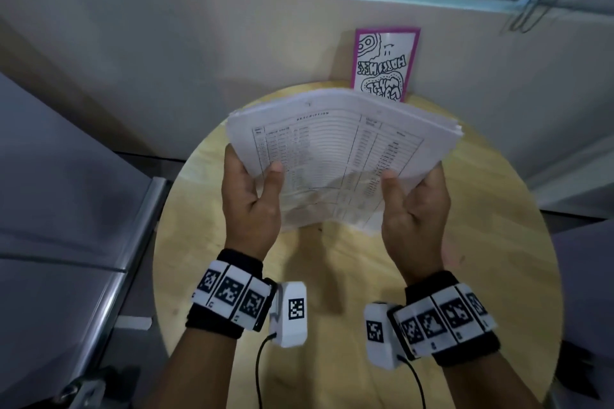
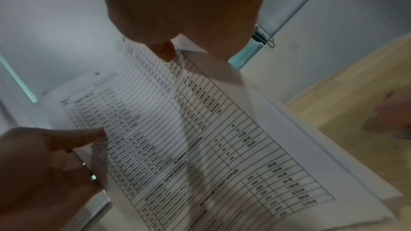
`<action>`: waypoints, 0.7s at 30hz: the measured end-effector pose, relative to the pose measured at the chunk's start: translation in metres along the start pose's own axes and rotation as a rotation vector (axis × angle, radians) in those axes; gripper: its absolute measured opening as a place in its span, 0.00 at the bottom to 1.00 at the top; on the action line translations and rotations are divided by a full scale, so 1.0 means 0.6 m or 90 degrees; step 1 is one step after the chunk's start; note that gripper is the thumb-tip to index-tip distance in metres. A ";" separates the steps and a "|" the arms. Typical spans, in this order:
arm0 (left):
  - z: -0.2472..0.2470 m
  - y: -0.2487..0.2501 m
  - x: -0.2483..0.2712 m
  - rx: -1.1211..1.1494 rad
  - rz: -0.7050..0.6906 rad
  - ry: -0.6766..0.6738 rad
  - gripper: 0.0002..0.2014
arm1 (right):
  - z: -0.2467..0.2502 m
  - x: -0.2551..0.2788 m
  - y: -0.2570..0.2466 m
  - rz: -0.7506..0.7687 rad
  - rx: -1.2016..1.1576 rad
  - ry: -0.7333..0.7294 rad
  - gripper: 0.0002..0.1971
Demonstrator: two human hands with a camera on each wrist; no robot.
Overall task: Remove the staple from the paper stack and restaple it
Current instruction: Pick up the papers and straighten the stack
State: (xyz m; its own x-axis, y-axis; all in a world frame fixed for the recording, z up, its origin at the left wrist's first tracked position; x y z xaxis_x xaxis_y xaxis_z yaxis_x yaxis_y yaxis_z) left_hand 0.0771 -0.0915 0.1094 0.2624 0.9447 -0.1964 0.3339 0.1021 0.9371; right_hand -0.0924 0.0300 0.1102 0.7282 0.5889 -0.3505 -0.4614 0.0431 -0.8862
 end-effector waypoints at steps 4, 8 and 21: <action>0.000 0.019 -0.006 0.031 -0.035 0.002 0.19 | 0.003 -0.006 -0.018 0.001 -0.014 0.030 0.15; 0.012 0.014 -0.007 0.052 -0.028 0.001 0.19 | 0.003 -0.005 -0.010 0.025 -0.027 0.023 0.16; 0.005 0.048 -0.018 0.026 -0.059 0.022 0.17 | 0.015 -0.026 -0.015 -0.018 -0.039 0.012 0.14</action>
State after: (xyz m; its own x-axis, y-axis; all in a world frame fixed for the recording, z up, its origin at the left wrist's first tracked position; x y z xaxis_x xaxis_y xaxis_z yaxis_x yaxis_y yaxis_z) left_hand 0.0867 -0.0998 0.1376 0.1979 0.9421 -0.2707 0.3924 0.1770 0.9026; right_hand -0.1044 0.0276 0.1262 0.7502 0.5726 -0.3306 -0.4090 0.0090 -0.9125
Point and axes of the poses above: each hand's wrist, its own x-axis away from the middle knuckle, its own z-axis out of the back of the hand, y = z × x, the point moved 4 cm from there along -x, towards the middle knuckle, and after that the axes turned 13 degrees about x, right-handed, at the moved point
